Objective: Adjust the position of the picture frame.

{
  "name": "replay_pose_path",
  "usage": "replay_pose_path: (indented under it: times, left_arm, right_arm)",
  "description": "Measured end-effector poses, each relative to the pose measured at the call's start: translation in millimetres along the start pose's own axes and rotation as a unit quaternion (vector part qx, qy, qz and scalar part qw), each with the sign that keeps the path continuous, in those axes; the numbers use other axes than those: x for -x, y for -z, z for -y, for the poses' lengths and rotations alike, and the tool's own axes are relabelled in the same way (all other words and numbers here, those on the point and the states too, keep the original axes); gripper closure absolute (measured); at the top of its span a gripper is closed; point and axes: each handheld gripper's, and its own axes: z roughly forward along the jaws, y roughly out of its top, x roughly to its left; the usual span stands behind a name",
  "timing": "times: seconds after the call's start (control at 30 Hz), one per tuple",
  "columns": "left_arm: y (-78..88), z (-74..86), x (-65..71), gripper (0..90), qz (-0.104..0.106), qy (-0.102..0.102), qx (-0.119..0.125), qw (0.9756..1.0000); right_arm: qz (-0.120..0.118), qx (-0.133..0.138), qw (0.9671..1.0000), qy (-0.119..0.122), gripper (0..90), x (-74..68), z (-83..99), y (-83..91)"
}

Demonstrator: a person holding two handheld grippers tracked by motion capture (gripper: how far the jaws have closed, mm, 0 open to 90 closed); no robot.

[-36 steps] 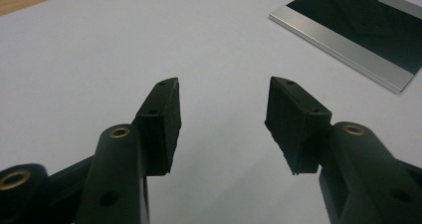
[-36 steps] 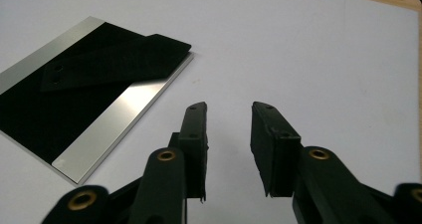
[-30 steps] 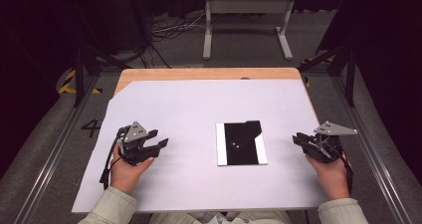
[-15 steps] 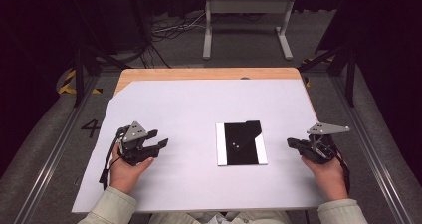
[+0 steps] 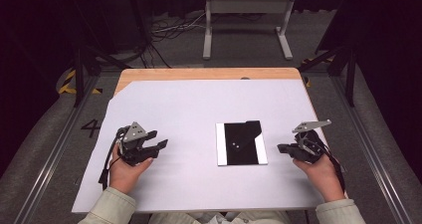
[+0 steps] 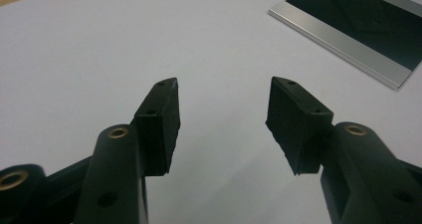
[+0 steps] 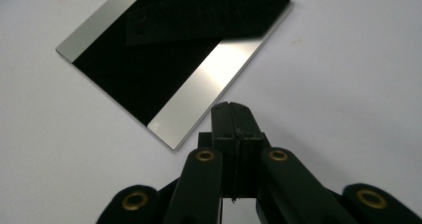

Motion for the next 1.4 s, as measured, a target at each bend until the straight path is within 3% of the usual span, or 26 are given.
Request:
replay_pose_path:
  times: [0.1,0.23,0.5,0.57,0.6,0.73,0.93,1.13,1.4]
  left_arm:
    - [0.2,-0.1,-0.4,47.3,-0.001,-0.001,0.0,1.0]
    - [0.4,0.0,-0.6,47.2,-0.002,-0.001,-0.001,1.0]
    - [-0.4,0.2,-1.1,47.1,-0.002,0.0,-0.004,1.0]
    - [-0.6,0.2,-0.9,47.1,-0.003,-0.001,-0.004,1.0]
    - [-0.8,0.3,-0.7,47.1,-0.003,0.0,-0.005,1.0]
    - [-0.6,0.3,-0.7,47.0,-0.002,-0.002,-0.006,1.0]
    - [-0.5,0.5,-0.9,47.0,-0.003,0.0,-0.005,1.0]
    - [-0.6,0.4,-0.9,46.9,-0.002,-0.001,-0.006,1.0]
    - [-2.3,0.4,-0.1,46.9,-0.003,-0.002,-0.006,1.0]
  right_arm:
    - [0.008,-0.029,0.9995,0.004,89.8,-4.3,-3.0,-4.4]
    - [0.016,-0.041,0.999,0.003,89.8,-6.9,-5.9,-6.0]
    - [0.02,-0.049,0.9986,0.006,89.8,-8.5,-7.1,-15.1]
    - [0.023,-0.044,0.9987,0.01,89.8,-9.5,-7.2,-16.2]
    - [0.028,-0.027,0.9992,0.01,89.8,-11.2,-7.6,-18.4]
    - [0.016,-0.021,0.9997,-0.001,89.8,-12.7,-7.7,-26.9]
    - [0.001,-0.042,0.999,-0.018,89.9,-14.3,-4.7,-39.4]
    - [-0.006,-0.057,0.9978,-0.032,89.8,-14.1,-1.0,-43.7]
    - [-0.012,-0.057,0.9974,-0.041,89.9,-14.9,2.6,-44.9]
